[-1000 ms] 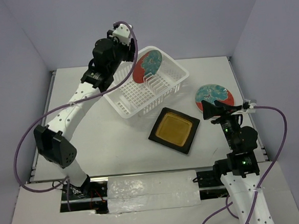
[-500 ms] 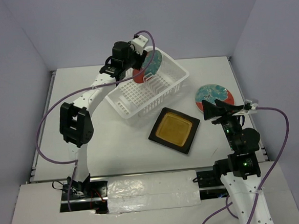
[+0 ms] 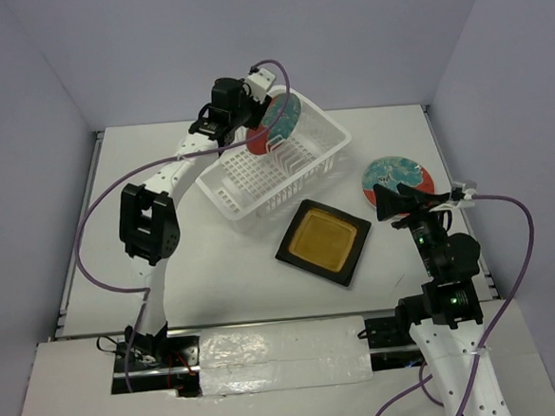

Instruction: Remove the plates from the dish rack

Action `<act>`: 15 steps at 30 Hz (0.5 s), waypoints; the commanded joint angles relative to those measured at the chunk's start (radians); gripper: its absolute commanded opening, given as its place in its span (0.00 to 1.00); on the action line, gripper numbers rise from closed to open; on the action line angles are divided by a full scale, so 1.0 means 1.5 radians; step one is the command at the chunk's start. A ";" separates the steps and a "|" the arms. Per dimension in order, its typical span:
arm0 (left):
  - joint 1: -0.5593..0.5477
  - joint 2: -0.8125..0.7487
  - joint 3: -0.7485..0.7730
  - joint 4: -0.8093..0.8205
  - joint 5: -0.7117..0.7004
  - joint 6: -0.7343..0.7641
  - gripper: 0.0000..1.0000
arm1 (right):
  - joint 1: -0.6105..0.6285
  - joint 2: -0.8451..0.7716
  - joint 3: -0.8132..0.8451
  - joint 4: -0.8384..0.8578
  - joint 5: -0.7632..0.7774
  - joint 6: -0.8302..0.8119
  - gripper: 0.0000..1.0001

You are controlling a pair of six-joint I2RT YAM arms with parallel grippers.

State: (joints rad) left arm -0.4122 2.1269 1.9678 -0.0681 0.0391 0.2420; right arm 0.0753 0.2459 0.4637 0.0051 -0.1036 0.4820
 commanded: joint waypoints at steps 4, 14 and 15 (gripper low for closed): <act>0.008 0.050 0.039 0.019 0.022 0.019 0.55 | 0.002 -0.006 -0.007 0.043 0.005 0.004 0.79; 0.008 0.070 0.028 0.065 0.017 0.009 0.40 | 0.001 0.013 -0.013 0.055 0.002 0.006 0.79; 0.008 0.071 0.030 0.066 0.017 0.009 0.38 | 0.001 0.013 -0.011 0.055 0.002 0.006 0.79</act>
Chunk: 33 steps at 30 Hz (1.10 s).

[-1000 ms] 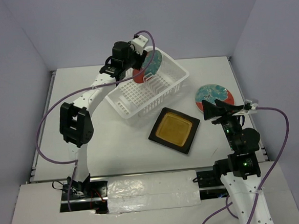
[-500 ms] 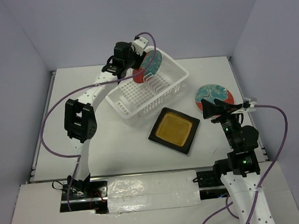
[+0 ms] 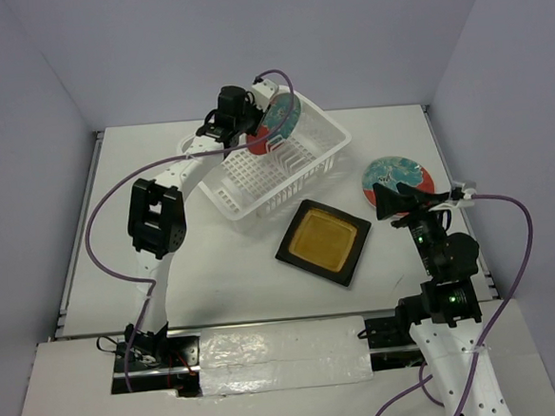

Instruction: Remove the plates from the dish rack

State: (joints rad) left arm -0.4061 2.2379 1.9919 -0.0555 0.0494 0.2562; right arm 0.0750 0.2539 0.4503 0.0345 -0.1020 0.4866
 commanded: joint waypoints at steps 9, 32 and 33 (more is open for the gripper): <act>0.003 -0.001 0.022 0.058 -0.025 -0.008 0.06 | 0.000 0.006 -0.007 0.037 0.001 0.004 0.79; -0.010 -0.110 0.000 0.121 -0.031 -0.045 0.00 | 0.001 0.017 -0.012 0.043 -0.006 0.006 0.79; -0.011 -0.112 0.003 0.121 -0.030 -0.044 0.00 | 0.000 0.017 -0.012 0.043 -0.007 0.006 0.79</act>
State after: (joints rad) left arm -0.4164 2.2032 1.9629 -0.0250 -0.0032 0.2276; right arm 0.0750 0.2729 0.4316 0.0525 -0.1055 0.4973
